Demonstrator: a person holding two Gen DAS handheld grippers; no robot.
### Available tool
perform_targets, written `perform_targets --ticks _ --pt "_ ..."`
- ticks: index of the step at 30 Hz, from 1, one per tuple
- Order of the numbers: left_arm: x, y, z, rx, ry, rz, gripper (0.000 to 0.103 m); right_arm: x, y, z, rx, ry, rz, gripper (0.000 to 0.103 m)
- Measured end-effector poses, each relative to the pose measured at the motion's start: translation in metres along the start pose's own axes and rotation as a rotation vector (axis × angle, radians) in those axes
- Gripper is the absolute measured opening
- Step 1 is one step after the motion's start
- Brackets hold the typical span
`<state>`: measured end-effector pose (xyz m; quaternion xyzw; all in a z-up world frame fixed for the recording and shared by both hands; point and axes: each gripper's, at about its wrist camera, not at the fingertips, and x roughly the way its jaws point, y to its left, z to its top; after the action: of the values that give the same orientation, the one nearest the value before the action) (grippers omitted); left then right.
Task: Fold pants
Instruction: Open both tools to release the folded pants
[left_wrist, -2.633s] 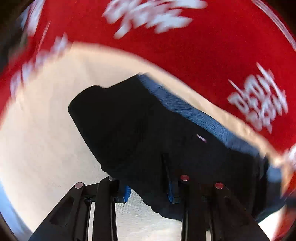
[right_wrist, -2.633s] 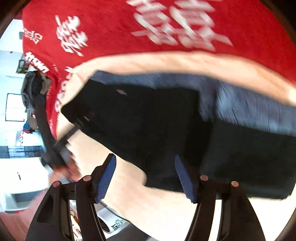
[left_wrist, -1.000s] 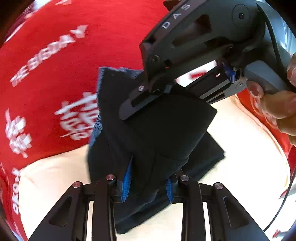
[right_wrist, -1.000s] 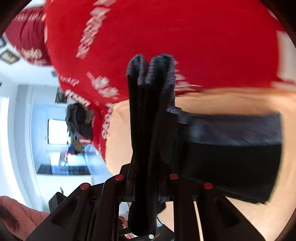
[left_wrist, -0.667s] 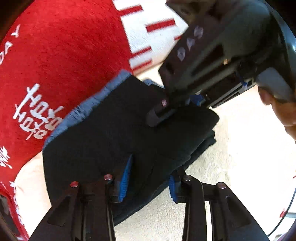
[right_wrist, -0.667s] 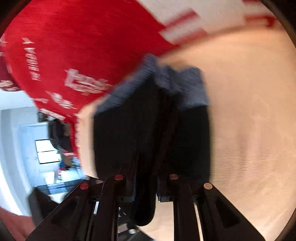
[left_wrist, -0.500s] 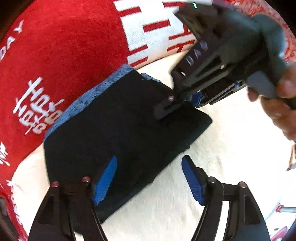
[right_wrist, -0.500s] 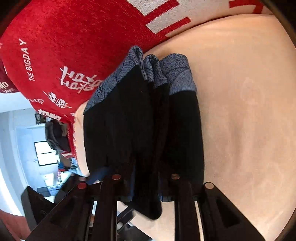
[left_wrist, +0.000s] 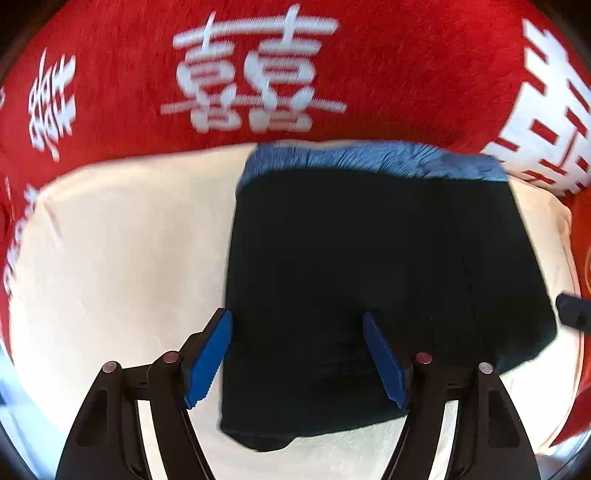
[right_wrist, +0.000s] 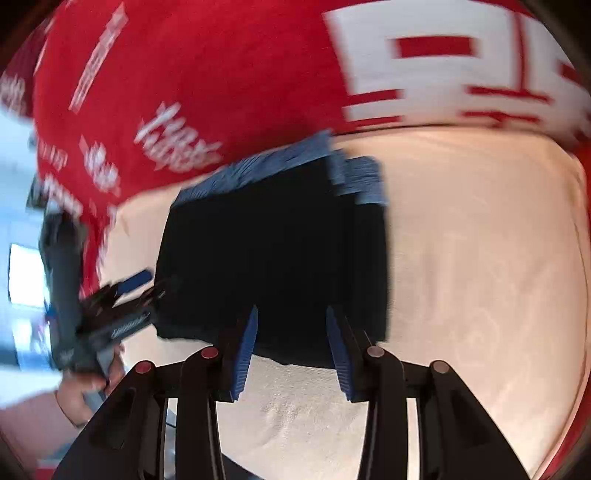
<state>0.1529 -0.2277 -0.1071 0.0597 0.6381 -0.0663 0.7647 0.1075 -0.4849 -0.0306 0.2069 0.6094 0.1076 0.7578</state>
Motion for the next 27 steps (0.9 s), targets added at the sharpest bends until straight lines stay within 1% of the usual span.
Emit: perform_targets --ticks 1,2,3,4,5,6,8,9,10,12,13,15,17,18,19,20,23,25,26,27 --pt "0.003 -0.002 -0.004 -0.009 -0.004 0.013 0.088 0.013 -0.002 -0.003 -0.033 0.032 -0.033 0.045" --pt "0.005 -0.003 -0.006 -0.018 -0.005 0.008 0.093 0.026 -0.003 -0.004 -0.051 0.062 -0.068 0.045" --pt "0.008 -0.003 -0.007 -0.021 0.005 0.003 0.097 0.041 -0.007 -0.008 -0.068 0.079 -0.113 0.05" --pt "0.011 -0.004 -0.008 -0.022 0.02 0.0 0.1 0.044 -0.009 -0.01 -0.07 0.062 -0.119 0.051" --pt "0.012 -0.004 -0.009 -0.023 0.022 0.0 0.1 0.042 -0.011 -0.012 -0.07 0.044 -0.112 0.051" --pt "0.013 -0.002 -0.007 -0.021 0.02 -0.005 0.1 0.04 -0.01 -0.012 -0.07 0.038 -0.111 0.054" --pt "0.014 0.0 -0.003 -0.014 0.03 -0.007 0.1 0.037 -0.012 -0.016 -0.046 0.039 -0.127 0.064" --pt "0.014 0.001 -0.002 -0.008 0.043 -0.001 0.1 0.035 -0.015 -0.019 -0.018 0.047 -0.145 0.072" --pt "0.011 -0.001 -0.002 -0.005 0.054 0.006 0.1 0.037 -0.015 -0.019 0.016 0.058 -0.152 0.075" --pt "0.005 -0.002 -0.002 0.008 0.084 0.016 0.1 0.033 -0.022 -0.026 0.097 0.064 -0.149 0.076" --pt "0.001 -0.003 -0.002 0.022 0.098 0.021 0.1 0.031 -0.022 -0.029 0.127 0.064 -0.162 0.079" --pt "-0.01 -0.004 -0.005 0.054 0.115 0.024 0.1 0.026 -0.023 -0.039 0.159 0.069 -0.207 0.08" --pt "-0.02 -0.004 -0.011 0.074 0.127 -0.001 0.1 0.024 -0.015 -0.05 0.192 0.077 -0.242 0.081" --pt "-0.029 -0.004 -0.015 0.081 0.133 -0.02 0.1 0.021 -0.012 -0.054 0.21 0.075 -0.244 0.084" --pt "-0.035 -0.004 -0.018 0.086 0.135 -0.03 0.1 0.018 -0.01 -0.058 0.218 0.07 -0.249 0.087" --pt "-0.043 -0.002 -0.022 0.092 0.135 -0.035 0.1 0.015 -0.005 -0.061 0.221 0.065 -0.266 0.088" --pt "-0.062 0.002 -0.029 0.098 0.141 -0.05 0.1 0.0 0.014 -0.068 0.2 0.044 -0.313 0.089" --pt "-0.072 0.003 -0.032 0.1 0.151 -0.072 0.1 -0.008 0.027 -0.071 0.189 0.026 -0.321 0.091" --pt "-0.078 0.004 -0.034 0.105 0.152 -0.08 0.1 -0.014 0.035 -0.072 0.18 0.014 -0.329 0.094" --pt "-0.083 0.005 -0.035 0.114 0.148 -0.083 0.1 -0.019 0.042 -0.074 0.171 0.007 -0.339 0.102"
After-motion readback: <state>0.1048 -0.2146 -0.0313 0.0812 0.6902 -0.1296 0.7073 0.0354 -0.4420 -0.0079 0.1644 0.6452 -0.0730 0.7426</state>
